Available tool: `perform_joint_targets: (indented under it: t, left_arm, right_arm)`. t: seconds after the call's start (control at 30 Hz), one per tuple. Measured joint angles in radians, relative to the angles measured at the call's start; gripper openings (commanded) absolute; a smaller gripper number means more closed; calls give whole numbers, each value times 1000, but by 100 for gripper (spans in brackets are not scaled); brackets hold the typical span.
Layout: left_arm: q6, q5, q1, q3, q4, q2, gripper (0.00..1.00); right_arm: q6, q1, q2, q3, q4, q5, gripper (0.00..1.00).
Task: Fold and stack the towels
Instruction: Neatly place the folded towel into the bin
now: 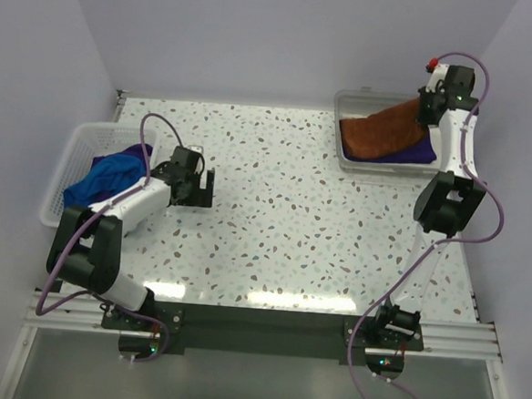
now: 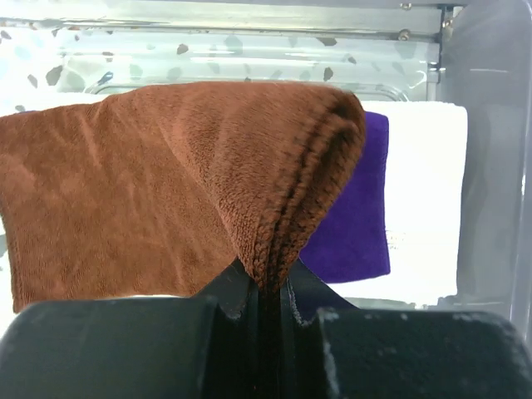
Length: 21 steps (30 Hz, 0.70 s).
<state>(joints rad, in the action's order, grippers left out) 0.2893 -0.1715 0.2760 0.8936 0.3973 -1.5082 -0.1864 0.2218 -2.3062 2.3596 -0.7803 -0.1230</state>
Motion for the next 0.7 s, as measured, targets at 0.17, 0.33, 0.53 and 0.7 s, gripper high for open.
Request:
perform_joint_targets:
  t: [0.17, 0.33, 0.53, 0.7]
  left_arm:
    - [-5, 0, 0, 0, 0, -5, 100]
    - [-5, 0, 0, 0, 0, -7, 100]
    - [-5, 1, 0, 0, -2, -6, 100]
    - [4, 7, 0, 5, 2, 13, 100]
  right_arm:
    - [-2, 0, -14, -48, 58, 44, 15]
    - [-9, 0, -48, -112, 120, 144, 41]
    - [17, 0, -77, -146, 172, 370, 76]
    - [97, 1, -56, -159, 182, 539, 96]
